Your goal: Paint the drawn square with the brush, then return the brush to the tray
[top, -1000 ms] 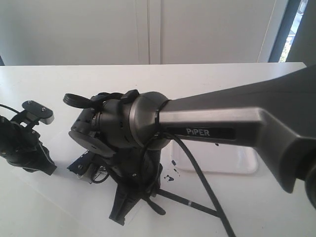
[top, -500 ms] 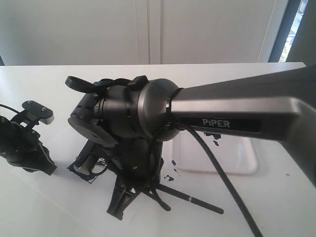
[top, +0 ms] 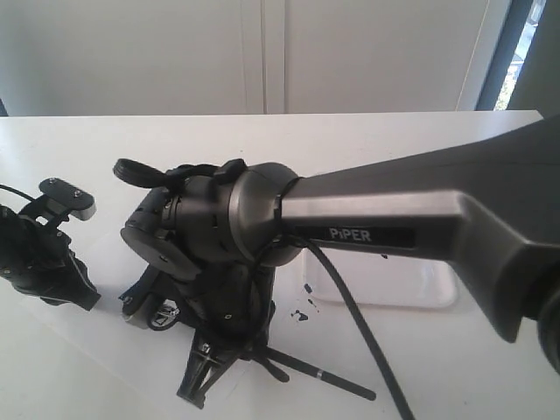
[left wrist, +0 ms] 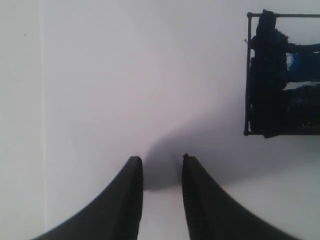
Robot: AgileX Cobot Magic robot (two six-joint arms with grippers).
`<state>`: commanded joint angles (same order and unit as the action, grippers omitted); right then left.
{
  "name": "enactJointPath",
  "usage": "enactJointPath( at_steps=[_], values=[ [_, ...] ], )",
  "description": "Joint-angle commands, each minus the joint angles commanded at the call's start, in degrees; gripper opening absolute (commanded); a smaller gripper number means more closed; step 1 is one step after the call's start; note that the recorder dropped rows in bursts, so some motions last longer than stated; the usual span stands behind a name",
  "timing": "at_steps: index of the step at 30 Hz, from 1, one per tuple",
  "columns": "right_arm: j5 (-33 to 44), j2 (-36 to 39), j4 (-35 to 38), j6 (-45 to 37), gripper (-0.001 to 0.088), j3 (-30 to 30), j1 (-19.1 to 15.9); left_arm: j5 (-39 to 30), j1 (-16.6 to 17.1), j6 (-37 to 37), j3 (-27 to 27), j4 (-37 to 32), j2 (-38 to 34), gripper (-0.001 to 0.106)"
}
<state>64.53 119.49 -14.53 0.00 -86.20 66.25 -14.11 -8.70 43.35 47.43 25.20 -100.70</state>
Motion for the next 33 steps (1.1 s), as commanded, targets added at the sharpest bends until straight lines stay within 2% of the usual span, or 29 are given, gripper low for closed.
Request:
enactJointPath(
  at_steps=[10,19,33],
  values=[
    [1.2,0.0,-7.9,3.1,0.0000,-1.2,-0.1,0.0,0.0,0.0,0.0,0.0,0.0,0.034],
    [1.2,0.0,-3.4,1.6,0.0000,-1.2,-0.1,0.0,0.0,0.0,0.0,0.0,0.0,0.034],
    [5.1,2.7,-9.7,3.1,0.0000,-1.2,-0.1,-0.3,0.0,0.0,0.0,0.0,0.0,0.034]
  ],
)
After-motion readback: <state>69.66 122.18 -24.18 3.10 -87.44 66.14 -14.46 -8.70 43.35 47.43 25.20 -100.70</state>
